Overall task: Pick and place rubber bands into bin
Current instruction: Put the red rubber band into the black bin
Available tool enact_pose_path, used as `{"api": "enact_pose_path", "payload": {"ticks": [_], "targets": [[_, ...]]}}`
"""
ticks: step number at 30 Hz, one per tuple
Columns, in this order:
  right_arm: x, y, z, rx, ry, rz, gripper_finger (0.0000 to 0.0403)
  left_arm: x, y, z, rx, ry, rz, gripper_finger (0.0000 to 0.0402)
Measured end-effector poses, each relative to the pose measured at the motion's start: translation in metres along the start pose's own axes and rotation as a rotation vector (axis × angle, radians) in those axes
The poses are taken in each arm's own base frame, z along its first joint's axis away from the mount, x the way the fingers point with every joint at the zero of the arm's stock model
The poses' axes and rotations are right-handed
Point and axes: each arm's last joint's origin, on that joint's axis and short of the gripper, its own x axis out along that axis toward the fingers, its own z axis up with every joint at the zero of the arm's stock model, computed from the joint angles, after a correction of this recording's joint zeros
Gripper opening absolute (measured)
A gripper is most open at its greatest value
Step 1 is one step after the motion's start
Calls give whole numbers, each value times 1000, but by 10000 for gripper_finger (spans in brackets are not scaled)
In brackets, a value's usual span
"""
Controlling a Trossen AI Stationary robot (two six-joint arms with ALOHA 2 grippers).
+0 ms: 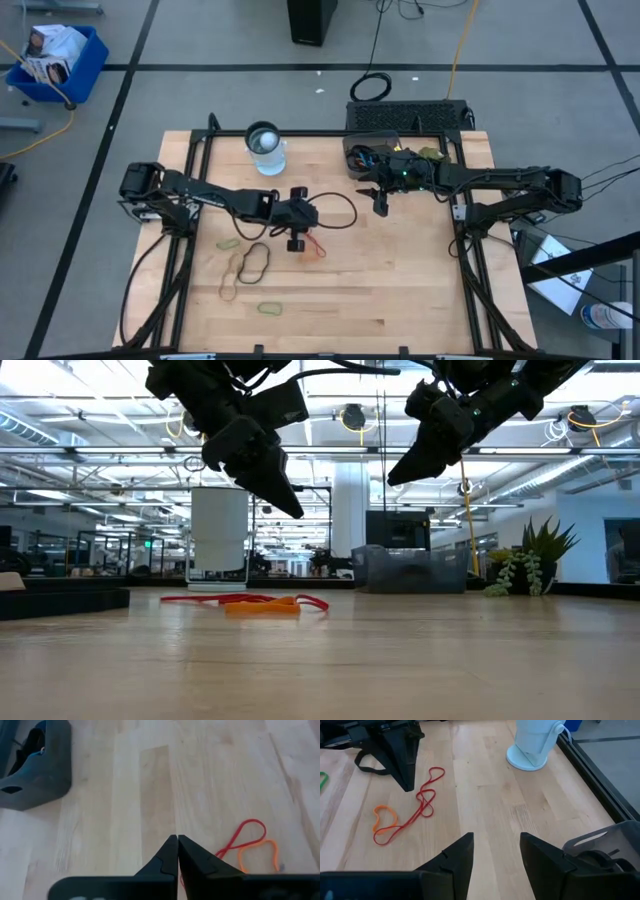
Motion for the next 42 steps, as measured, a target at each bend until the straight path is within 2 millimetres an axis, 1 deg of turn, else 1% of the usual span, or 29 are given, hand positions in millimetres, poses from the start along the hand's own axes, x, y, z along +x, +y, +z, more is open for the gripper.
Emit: {"api": "enact_pose_path", "payload": {"ticks": [3, 5, 8, 13, 16, 19, 23, 25, 28, 31, 34, 36, 42], "targets": [[0, 0, 0, 0, 0, 0, 155, 0, 0, 0, 13, -1, -2, 41], [0, 0, 0, 0, 0, 0, 155, 0, 0, 0, -1, -4, 1, 61], [0, 0, 0, 0, 0, 0, 155, 0, 0, 2, -27, -19, 5, 105], [0, 0, 0, 0, 0, 0, 155, -1, -2, 3, -15, -20, -2, 191], [0, 0, 0, 0, 0, 0, 155, -1, -2, 3, -5, -21, -2, 226], [0, 0, 0, 0, 0, 0, 155, -1, -2, 3, -65, -23, -29, 249], [0, 0, 0, 0, 0, 0, 155, 0, -1, -3, -86, 14, -241, 265], [0, 0, 0, 0, 0, 0, 155, -2, 2, -7, -122, 76, -290, 270], [0, 0, 0, 0, 0, 0, 155, -8, 10, -5, -127, 174, -285, 270], [0, 0, 0, -1, -6, 0, 155, -10, 17, 4, -104, 242, -284, 271], [0, 0, 1, -1, -8, -2, 155, -3, 25, 10, -87, 274, -282, 271], [0, 0, 0, -1, -7, -1, 155, 4, 27, 8, -74, 303, -284, 271], [0, 0, 0, 4, -6, -1, 155, 19, 25, 6, -72, 323, -288, 271]]}}
